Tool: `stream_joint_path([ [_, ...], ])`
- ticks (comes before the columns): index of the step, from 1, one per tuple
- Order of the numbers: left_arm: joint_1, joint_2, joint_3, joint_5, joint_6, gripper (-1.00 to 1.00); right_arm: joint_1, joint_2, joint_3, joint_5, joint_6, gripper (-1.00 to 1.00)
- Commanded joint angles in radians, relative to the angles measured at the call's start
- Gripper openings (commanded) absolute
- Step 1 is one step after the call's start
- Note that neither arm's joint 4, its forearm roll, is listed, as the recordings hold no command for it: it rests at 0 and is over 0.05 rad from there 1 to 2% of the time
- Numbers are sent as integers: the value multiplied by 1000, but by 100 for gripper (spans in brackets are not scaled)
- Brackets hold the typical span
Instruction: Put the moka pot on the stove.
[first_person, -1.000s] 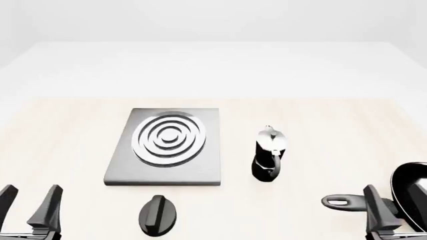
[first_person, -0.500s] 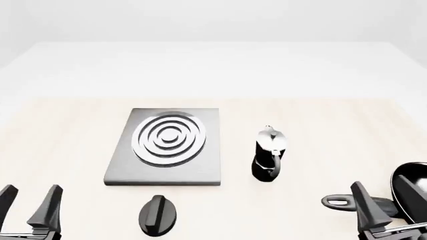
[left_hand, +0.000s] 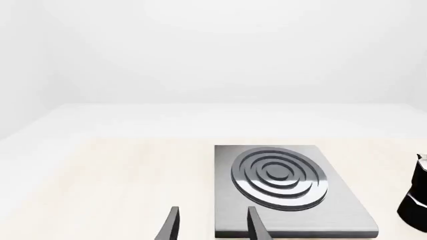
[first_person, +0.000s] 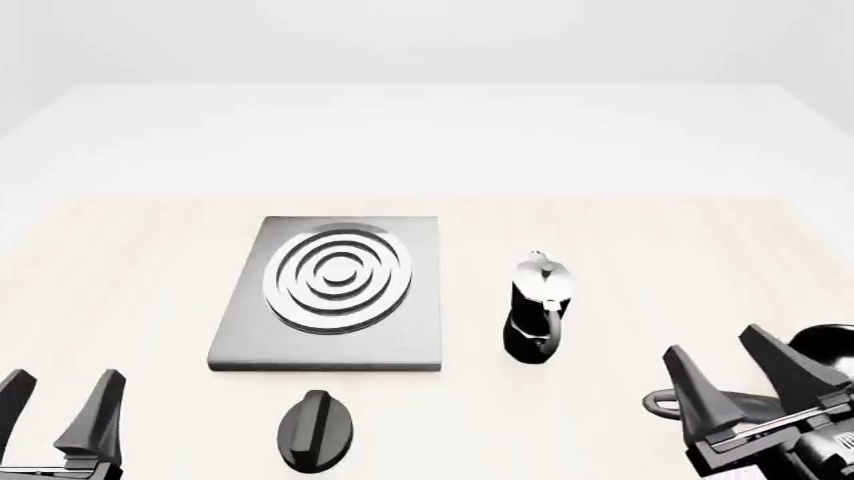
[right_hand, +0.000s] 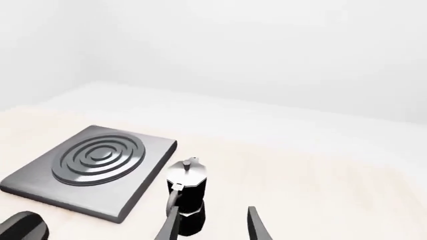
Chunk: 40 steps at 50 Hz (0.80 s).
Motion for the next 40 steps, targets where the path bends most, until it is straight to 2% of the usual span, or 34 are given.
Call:
stream_joint_path([
  [1, 0, 0, 0, 0, 0, 100, 49, 145, -9, -122, -20, 100],
  [10, 0, 0, 0, 0, 0, 100, 84, 253, -12, -212, -9, 100],
  [11, 0, 0, 0, 0, 0, 100, 117, 414, 17, -377, 36, 100],
  [12, 0, 0, 0, 0, 0, 100, 118, 432, 20, -398, 38, 100],
  [35, 0, 0, 0, 0, 0, 100, 118, 596, 41, -541, 65, 100],
  [40, 0, 0, 0, 0, 0, 100, 117, 672, 38, -606, 68, 100],
])
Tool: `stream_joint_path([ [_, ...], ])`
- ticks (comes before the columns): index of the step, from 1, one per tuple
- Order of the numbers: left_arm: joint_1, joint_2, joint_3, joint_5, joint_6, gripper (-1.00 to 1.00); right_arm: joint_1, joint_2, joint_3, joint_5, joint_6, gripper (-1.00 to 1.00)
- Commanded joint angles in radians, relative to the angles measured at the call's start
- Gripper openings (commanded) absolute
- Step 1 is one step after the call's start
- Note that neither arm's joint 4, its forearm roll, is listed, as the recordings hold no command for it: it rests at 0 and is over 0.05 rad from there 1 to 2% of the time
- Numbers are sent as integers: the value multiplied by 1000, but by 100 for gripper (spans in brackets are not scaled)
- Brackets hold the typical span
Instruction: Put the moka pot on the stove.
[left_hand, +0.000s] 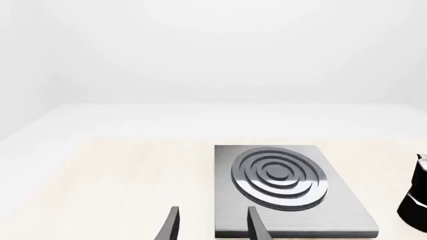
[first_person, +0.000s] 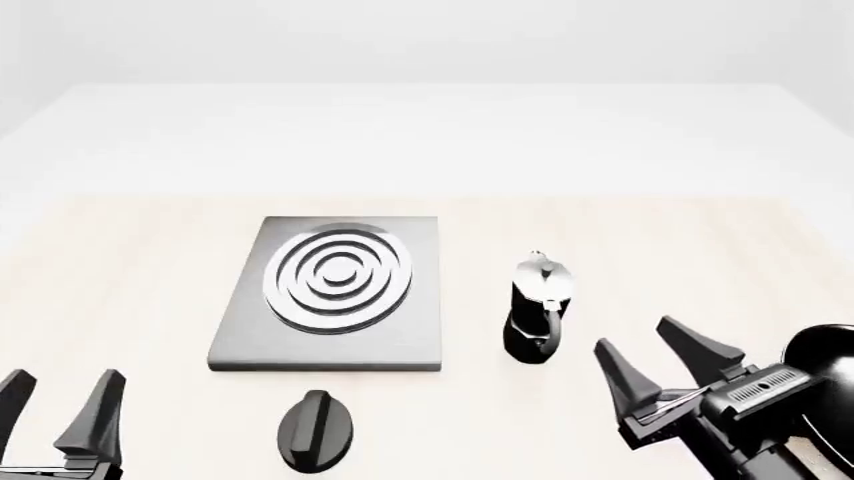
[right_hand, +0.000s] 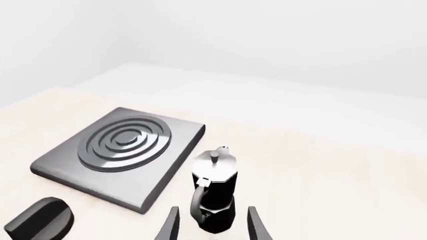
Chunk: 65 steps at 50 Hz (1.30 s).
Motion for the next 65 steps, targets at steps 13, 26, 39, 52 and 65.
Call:
stream_joint_path([
  [13, 0, 0, 0, 0, 0, 100, 8, 301, -21, -238, 29, 100],
  [26, 0, 0, 0, 0, 0, 100, 12, 427, -39, -328, 49, 100],
  [39, 0, 0, 0, 0, 0, 100, 20, 520, -62, -381, 59, 100],
  [52, 0, 0, 0, 0, 0, 100, 24, 601, -80, -429, 68, 100],
  [65, 0, 0, 0, 0, 0, 100, 28, 670, -112, -451, 80, 100],
])
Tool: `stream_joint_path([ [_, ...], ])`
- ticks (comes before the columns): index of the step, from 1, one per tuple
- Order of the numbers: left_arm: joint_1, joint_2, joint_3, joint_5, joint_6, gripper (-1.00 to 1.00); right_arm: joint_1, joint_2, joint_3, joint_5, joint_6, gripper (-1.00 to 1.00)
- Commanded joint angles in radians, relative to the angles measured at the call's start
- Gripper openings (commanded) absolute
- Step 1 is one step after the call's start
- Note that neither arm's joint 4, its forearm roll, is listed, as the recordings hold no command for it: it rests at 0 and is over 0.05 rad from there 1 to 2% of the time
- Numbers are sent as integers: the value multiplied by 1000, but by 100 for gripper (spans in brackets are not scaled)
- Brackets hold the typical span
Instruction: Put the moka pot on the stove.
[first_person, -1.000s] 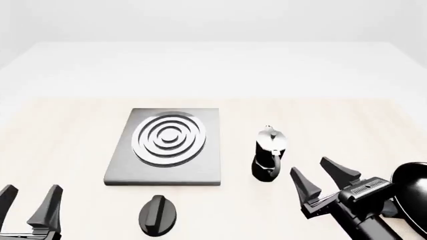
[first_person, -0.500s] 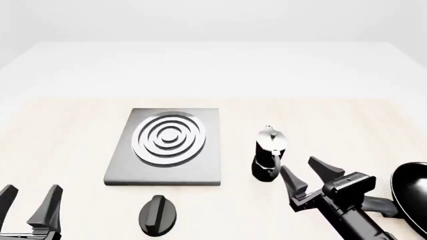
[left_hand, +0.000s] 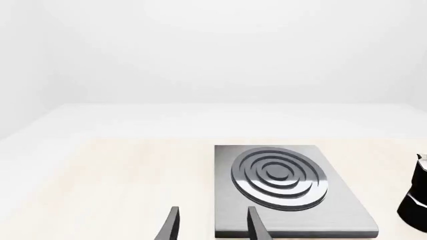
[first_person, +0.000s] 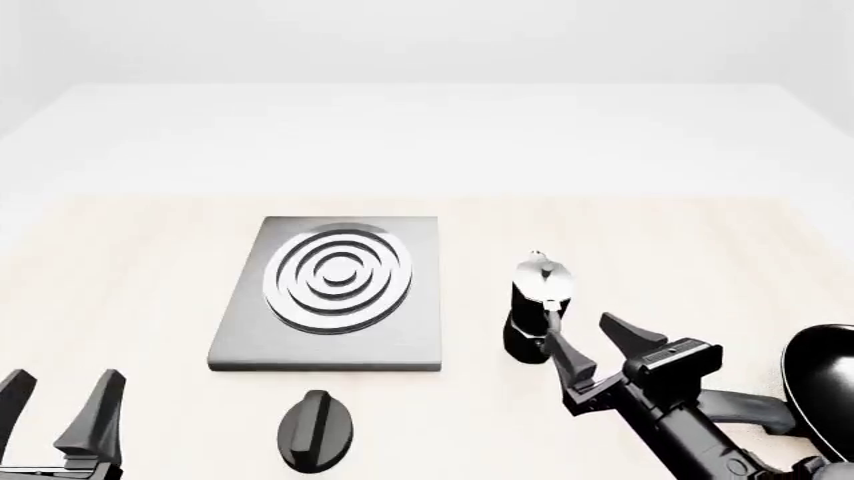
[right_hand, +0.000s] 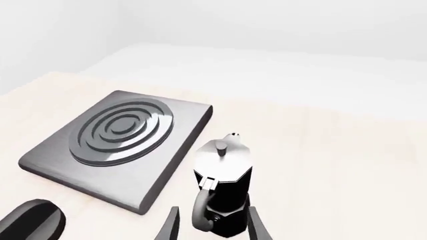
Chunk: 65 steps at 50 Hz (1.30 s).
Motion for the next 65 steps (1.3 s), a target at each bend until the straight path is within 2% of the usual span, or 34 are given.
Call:
stream_joint_path([
  [1, 0, 0, 0, 0, 0, 100, 2, 59, -24, -22, 10, 100],
  [56, 0, 0, 0, 0, 0, 100, 17, 203, -89, -26, 55, 100],
  [57, 0, 0, 0, 0, 0, 100, 17, 203, -89, -26, 55, -100],
  [65, 0, 0, 0, 0, 0, 100, 20, 199, -87, -26, 54, -100],
])
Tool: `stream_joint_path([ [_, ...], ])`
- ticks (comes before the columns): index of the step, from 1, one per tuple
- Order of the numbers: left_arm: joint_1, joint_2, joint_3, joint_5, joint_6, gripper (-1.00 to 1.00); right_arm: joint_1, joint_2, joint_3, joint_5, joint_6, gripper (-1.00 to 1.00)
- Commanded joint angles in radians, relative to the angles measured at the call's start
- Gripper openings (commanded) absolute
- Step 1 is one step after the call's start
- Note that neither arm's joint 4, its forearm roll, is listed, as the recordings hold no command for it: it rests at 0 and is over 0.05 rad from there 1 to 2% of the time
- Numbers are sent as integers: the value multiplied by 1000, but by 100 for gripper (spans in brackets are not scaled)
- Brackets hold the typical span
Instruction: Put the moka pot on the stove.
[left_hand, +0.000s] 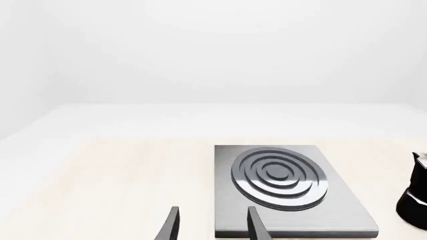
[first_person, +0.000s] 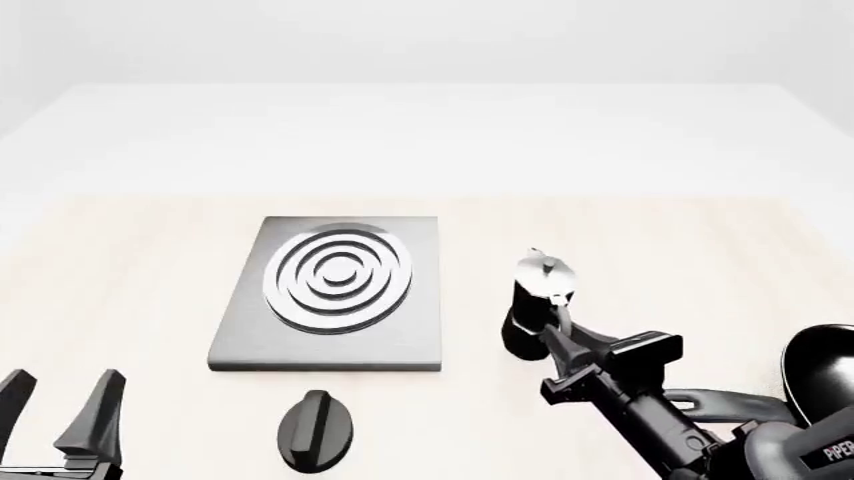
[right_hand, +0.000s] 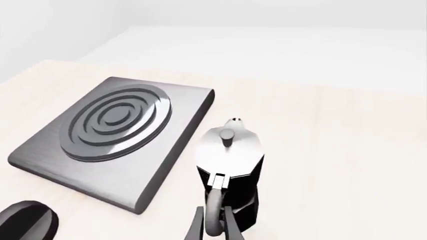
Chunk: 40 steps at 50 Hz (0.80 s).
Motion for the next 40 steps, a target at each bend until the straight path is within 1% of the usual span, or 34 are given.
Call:
stream_joint_path([
  [1, 0, 0, 0, 0, 0, 100, 7, 1, 6, 0, 5, -100],
  [7, 0, 0, 0, 0, 0, 100, -2, -41, 28, 1, -3, -100],
  [14, 0, 0, 0, 0, 0, 100, -26, -133, 66, 10, -30, -100],
  [17, 0, 0, 0, 0, 0, 100, -34, -203, 71, 52, -45, -100],
  [20, 0, 0, 0, 0, 0, 100, -34, -235, 72, 75, -52, -100],
  [34, 0, 0, 0, 0, 0, 100, -29, -346, 44, 175, -67, -100],
  [36, 0, 0, 0, 0, 0, 100, -21, -364, 41, 185, -105, -100],
  [40, 0, 0, 0, 0, 0, 100, -20, -393, 20, 223, -104, -100],
])
